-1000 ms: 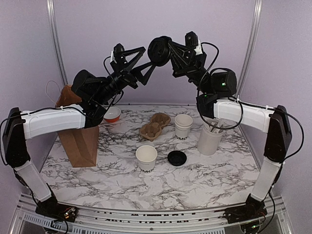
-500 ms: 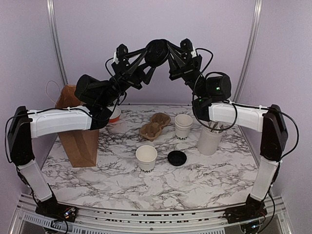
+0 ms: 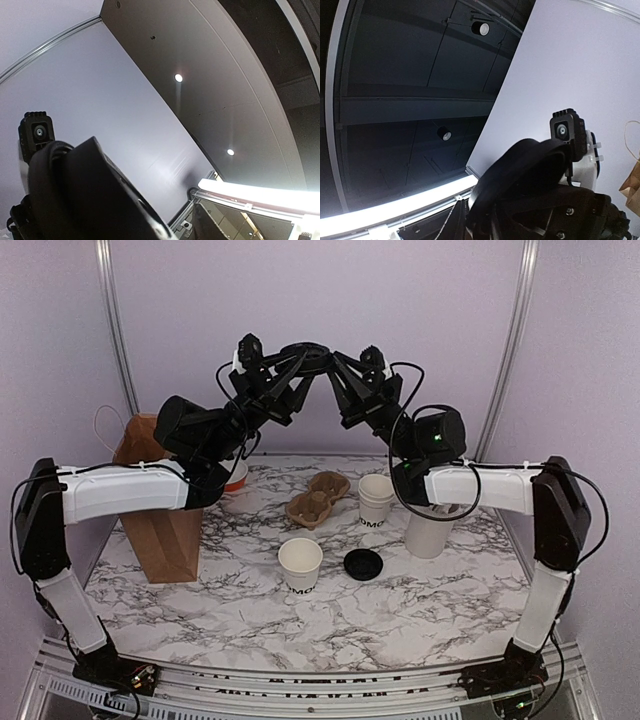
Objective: Pack the takeout coffee
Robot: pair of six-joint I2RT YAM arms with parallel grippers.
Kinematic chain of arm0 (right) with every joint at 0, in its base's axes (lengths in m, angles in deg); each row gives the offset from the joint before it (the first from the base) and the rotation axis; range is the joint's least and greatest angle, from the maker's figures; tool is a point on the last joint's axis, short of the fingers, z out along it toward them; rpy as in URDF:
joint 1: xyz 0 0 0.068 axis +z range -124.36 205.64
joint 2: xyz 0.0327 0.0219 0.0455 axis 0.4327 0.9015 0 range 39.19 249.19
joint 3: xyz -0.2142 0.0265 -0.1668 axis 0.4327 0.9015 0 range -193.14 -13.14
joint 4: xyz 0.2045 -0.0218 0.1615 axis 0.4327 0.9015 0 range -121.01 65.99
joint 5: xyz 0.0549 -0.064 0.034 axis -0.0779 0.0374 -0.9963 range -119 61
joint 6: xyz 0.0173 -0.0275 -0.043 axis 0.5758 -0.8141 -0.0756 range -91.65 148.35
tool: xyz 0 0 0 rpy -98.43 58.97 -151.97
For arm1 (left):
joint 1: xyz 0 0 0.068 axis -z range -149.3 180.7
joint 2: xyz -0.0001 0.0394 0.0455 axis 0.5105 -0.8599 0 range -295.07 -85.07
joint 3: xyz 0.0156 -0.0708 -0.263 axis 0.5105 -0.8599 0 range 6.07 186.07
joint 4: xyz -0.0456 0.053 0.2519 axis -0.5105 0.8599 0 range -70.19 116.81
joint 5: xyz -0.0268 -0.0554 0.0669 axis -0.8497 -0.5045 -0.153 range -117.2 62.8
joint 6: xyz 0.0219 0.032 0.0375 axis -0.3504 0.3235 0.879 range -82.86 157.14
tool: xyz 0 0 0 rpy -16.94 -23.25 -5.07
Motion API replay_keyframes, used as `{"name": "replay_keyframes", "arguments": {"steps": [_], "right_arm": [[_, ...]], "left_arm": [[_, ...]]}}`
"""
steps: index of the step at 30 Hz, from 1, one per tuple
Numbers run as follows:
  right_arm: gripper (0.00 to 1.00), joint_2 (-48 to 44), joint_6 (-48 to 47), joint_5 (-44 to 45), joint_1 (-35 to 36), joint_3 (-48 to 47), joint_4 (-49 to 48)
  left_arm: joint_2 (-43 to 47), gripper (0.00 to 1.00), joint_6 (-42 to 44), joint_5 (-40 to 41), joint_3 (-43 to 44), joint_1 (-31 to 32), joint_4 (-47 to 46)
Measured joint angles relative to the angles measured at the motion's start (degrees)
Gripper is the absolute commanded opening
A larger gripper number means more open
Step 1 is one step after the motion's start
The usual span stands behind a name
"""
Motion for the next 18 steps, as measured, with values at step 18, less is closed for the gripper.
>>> {"name": "replay_keyframes", "arguments": {"steps": [18], "right_arm": [[0.46,-17.4,-23.5,-4.6,-1.7,17.5,21.6]], "left_arm": [[5.3,0.13,6.3,1.7,-9.2,0.1,6.9]]}}
